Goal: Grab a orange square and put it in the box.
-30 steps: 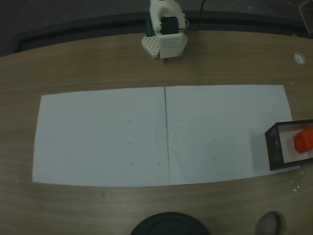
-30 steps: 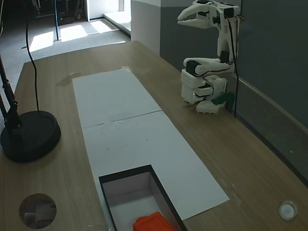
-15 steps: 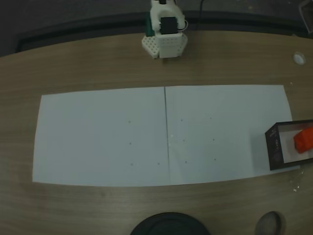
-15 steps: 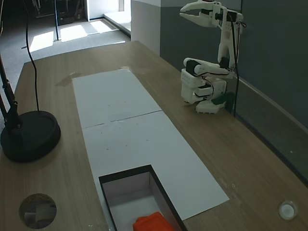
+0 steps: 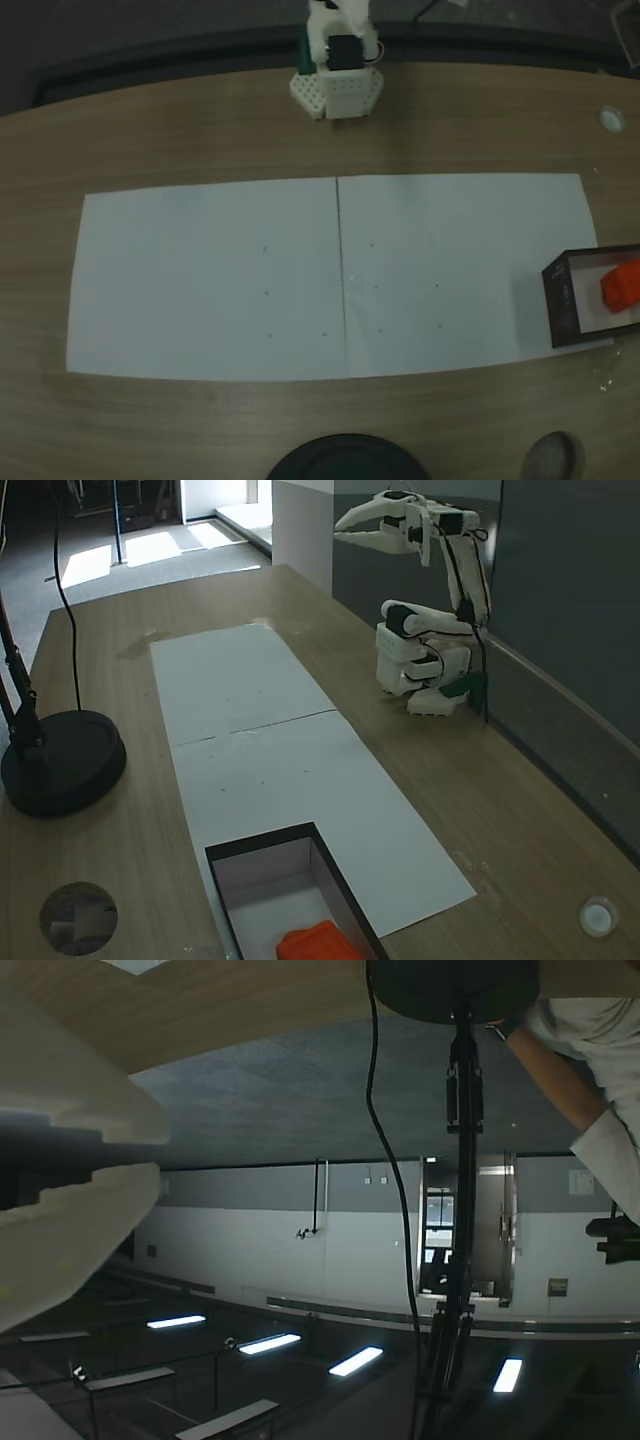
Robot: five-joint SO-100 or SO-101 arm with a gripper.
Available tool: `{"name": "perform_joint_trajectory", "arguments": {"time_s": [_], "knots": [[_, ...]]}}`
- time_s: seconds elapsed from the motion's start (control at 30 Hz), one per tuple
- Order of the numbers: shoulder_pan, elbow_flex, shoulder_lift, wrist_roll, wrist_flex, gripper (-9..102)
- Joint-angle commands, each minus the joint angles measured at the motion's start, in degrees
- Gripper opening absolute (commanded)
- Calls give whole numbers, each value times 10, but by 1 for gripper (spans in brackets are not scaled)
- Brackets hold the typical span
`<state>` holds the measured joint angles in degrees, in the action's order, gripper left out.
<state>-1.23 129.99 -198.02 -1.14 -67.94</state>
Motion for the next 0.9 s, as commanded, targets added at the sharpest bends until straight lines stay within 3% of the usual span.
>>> {"name": "perform_joint_trajectory", "arguments": {"time_s": [0.0, 0.13, 0.37, 0.7, 0.87], "knots": [[2, 94, -12, 4, 79, 0], [2, 209, -12, 4, 136, 0], [2, 355, -12, 4, 152, 4], [2, 442, -12, 3, 147, 5], [5, 478, -12, 3, 144, 0]]}}
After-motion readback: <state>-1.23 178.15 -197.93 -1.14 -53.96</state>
